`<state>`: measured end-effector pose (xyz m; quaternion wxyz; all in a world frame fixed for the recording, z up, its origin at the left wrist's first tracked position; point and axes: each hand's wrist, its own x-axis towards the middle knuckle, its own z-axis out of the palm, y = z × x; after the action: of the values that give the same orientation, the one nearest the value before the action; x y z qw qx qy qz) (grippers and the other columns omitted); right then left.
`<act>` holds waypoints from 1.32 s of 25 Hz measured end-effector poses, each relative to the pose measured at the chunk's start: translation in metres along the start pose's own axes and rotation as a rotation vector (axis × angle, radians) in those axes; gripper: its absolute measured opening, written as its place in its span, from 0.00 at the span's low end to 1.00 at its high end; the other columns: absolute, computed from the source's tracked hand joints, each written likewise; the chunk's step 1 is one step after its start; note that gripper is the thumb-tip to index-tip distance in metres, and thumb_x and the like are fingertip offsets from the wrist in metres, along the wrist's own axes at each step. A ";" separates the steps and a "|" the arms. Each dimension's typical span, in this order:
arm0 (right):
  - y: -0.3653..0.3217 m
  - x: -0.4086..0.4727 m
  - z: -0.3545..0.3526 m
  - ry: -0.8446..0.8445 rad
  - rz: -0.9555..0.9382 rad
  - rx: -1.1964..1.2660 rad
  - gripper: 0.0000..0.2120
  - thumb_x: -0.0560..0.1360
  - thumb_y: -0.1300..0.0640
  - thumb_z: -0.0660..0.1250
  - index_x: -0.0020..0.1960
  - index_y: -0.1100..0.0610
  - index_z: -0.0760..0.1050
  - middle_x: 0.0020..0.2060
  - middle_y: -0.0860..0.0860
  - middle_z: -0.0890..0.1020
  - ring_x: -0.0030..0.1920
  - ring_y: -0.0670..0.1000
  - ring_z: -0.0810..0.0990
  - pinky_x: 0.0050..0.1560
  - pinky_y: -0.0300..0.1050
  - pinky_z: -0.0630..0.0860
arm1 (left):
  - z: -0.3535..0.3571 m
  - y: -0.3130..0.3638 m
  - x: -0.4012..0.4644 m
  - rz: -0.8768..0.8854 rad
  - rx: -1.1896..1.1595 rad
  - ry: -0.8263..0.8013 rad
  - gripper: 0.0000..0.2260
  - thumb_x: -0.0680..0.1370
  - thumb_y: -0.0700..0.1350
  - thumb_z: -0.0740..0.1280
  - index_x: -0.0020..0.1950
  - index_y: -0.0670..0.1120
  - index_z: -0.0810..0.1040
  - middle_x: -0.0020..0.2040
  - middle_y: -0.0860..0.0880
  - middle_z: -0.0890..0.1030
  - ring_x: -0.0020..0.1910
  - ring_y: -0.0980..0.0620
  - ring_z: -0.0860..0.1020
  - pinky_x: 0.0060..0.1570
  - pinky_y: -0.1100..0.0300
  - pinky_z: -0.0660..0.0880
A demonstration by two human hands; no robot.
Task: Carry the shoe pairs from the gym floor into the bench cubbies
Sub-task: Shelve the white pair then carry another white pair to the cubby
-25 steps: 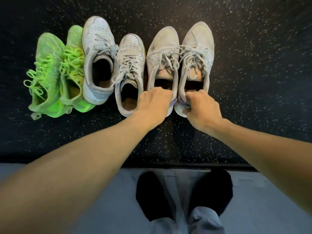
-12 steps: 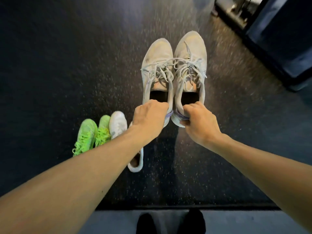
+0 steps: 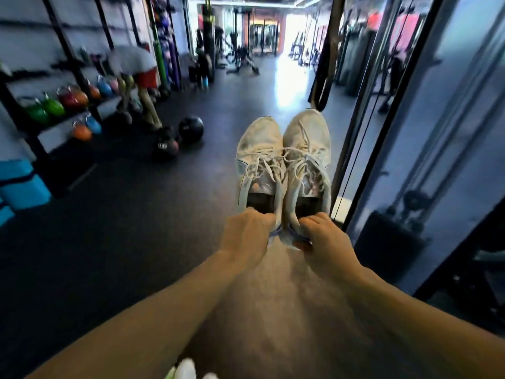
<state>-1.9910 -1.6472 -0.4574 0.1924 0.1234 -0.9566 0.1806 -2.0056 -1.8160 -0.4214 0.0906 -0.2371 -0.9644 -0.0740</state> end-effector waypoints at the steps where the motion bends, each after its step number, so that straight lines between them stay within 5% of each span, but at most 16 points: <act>1: -0.010 0.012 -0.031 0.024 -0.013 -0.022 0.03 0.73 0.57 0.69 0.46 0.53 0.76 0.44 0.48 0.79 0.47 0.50 0.72 0.39 0.41 0.66 | -0.032 0.006 0.005 0.017 0.008 0.034 0.12 0.81 0.49 0.61 0.63 0.50 0.75 0.54 0.43 0.78 0.50 0.42 0.78 0.46 0.52 0.74; 5: -0.049 0.050 -0.154 0.111 -0.050 -0.064 0.04 0.73 0.59 0.68 0.45 0.54 0.74 0.44 0.49 0.77 0.47 0.50 0.70 0.41 0.42 0.63 | -0.155 0.026 0.020 0.082 0.046 0.219 0.04 0.76 0.45 0.66 0.50 0.49 0.76 0.47 0.45 0.78 0.46 0.42 0.78 0.37 0.53 0.72; 8: -0.071 0.062 -0.231 0.211 -0.065 -0.093 0.04 0.71 0.62 0.68 0.44 0.56 0.73 0.44 0.52 0.79 0.48 0.54 0.73 0.41 0.48 0.71 | -0.234 0.046 0.022 0.129 0.075 0.306 0.04 0.75 0.41 0.68 0.44 0.47 0.73 0.44 0.44 0.78 0.46 0.42 0.77 0.34 0.55 0.67; 15: -0.103 0.050 -0.363 0.333 -0.059 -0.222 0.05 0.71 0.60 0.65 0.47 0.56 0.73 0.48 0.55 0.77 0.48 0.59 0.76 0.40 0.46 0.70 | -0.349 0.100 0.010 0.265 0.045 0.472 0.06 0.75 0.47 0.68 0.44 0.46 0.74 0.41 0.45 0.77 0.44 0.40 0.77 0.35 0.53 0.71; 20: -0.124 -0.001 -0.426 0.386 0.105 -0.358 0.09 0.72 0.59 0.64 0.42 0.52 0.64 0.48 0.54 0.75 0.50 0.60 0.75 0.37 0.49 0.71 | -0.388 0.145 -0.010 0.448 0.007 0.545 0.05 0.76 0.48 0.67 0.45 0.48 0.73 0.43 0.45 0.79 0.46 0.40 0.78 0.35 0.57 0.65; 27: -0.175 -0.127 -0.488 0.491 0.346 -0.522 0.06 0.71 0.59 0.64 0.41 0.54 0.67 0.43 0.53 0.76 0.51 0.57 0.72 0.38 0.51 0.73 | -0.402 0.215 -0.064 0.835 -0.211 0.547 0.06 0.75 0.48 0.70 0.49 0.48 0.77 0.40 0.45 0.77 0.47 0.41 0.77 0.36 0.53 0.71; 33: -0.244 -0.287 -0.538 0.577 0.680 -0.725 0.07 0.72 0.54 0.66 0.40 0.54 0.69 0.42 0.54 0.76 0.51 0.57 0.74 0.39 0.50 0.73 | -0.413 0.321 -0.169 1.147 -0.425 0.492 0.06 0.75 0.48 0.69 0.49 0.47 0.78 0.39 0.46 0.78 0.43 0.42 0.78 0.34 0.56 0.67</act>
<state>-1.4854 -1.6082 -0.0398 0.4070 -0.3192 -0.8520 -0.0811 -1.6491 -1.6865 -0.0231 0.2845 -0.7023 -0.6007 -0.2549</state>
